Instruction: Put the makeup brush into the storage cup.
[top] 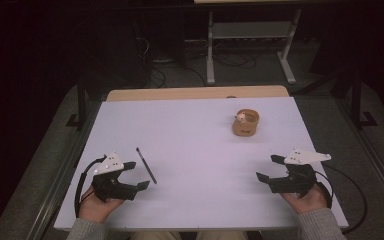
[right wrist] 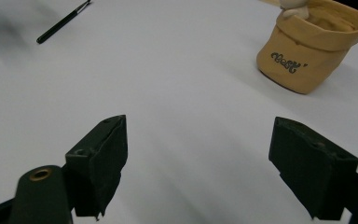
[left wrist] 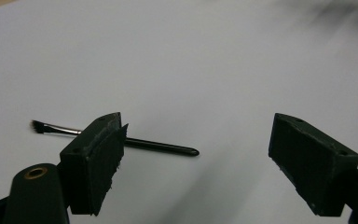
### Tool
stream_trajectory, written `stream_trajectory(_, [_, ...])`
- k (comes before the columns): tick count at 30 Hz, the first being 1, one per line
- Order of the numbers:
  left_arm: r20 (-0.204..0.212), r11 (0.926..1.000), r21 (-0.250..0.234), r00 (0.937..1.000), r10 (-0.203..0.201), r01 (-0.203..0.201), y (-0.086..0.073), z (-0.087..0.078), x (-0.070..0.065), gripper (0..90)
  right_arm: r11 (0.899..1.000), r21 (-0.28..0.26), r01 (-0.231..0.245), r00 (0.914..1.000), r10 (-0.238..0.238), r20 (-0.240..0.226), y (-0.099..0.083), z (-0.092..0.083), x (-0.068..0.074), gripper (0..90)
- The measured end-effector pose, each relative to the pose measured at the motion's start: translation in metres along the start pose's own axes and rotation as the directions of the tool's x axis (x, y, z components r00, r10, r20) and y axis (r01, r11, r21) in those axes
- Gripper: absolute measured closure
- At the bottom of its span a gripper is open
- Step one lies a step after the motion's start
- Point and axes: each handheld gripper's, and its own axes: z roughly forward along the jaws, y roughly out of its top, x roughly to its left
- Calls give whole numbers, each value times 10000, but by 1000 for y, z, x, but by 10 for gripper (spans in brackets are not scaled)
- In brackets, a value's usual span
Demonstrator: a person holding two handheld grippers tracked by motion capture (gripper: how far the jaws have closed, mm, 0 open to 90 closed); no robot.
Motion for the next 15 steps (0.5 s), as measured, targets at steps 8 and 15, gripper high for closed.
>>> stream_trajectory(8, [-17, 10000, -38, 10000, 18, -18, 0, -2, 1, 175, 10000, 20, 28, 10000, -28, -28, 1, 1, 0, 187])
stream_trajectory(15, [-23, 9999, -100, 10000, -40, 40, 1, -3, 1, 175, 9999, 82, 64, 10000, -63, -26, 2, 1, 2, 189])
